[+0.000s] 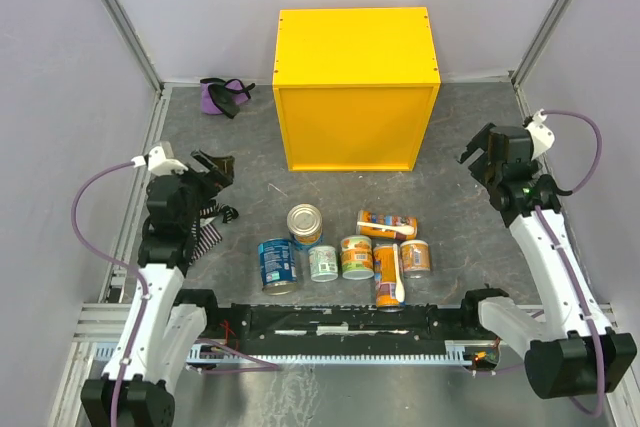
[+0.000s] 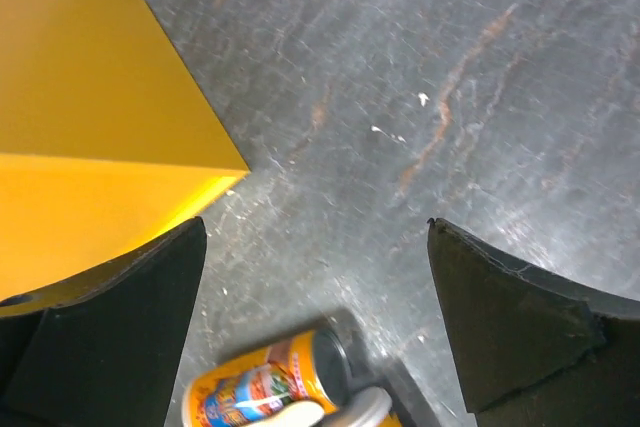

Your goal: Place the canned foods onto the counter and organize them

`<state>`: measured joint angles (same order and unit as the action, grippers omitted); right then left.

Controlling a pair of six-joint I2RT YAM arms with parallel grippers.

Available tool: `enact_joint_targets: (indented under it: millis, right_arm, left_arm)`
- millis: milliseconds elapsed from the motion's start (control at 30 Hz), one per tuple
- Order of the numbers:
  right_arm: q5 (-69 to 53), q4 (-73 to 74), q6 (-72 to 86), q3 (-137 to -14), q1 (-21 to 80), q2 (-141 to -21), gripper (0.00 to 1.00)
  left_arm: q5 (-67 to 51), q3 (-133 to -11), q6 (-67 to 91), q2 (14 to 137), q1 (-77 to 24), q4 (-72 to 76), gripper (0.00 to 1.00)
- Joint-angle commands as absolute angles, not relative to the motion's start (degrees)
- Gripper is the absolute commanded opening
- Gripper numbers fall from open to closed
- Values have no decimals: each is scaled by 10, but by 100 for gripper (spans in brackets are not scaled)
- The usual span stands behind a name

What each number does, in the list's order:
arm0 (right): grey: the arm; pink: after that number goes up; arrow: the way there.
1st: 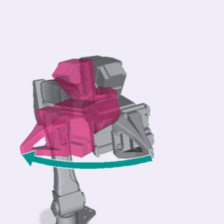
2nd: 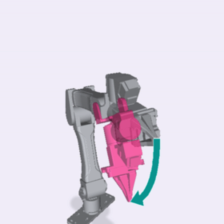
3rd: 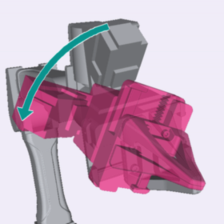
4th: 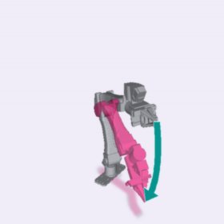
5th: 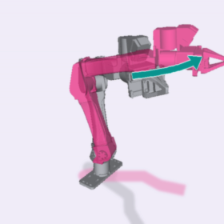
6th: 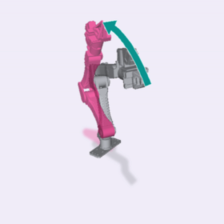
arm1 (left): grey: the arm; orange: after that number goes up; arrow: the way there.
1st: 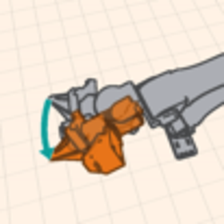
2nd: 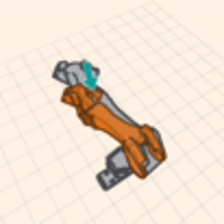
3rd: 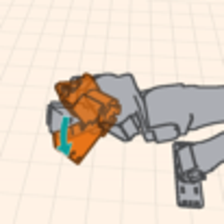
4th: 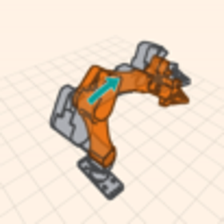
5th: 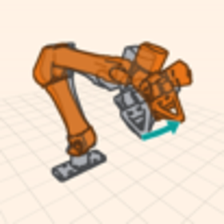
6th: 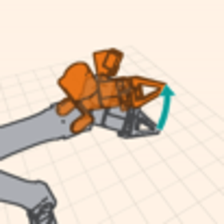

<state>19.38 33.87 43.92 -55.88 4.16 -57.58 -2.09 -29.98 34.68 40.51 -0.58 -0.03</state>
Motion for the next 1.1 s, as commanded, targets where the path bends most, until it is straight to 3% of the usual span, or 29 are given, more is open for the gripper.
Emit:
enact_joint_targets:
  millis: [0, 167, 533, 800, 1067]
  right_arm:
    - [257, 434, 445, -595, 66, -543, 99]
    - [232, 432, 436, -580, 115, -512, 96]
    - [271, 403, 423, -551, 349, -508, 87]
    - [438, 446, 454, -598, 599, -623, 86]
    - [457, 433, 481, -606, 708, -685, 87]
  left_arm:
    - [-28, -340, 362, 355, -17, -121, 99]
    - [-14, -367, 350, 347, -68, -188, 99]
    - [196, -421, 332, 426, -385, -261, 99]
    - [229, -406, 333, 416, -477, -279, 100]
    - [257, -390, 322, 412, -548, -278, 100]
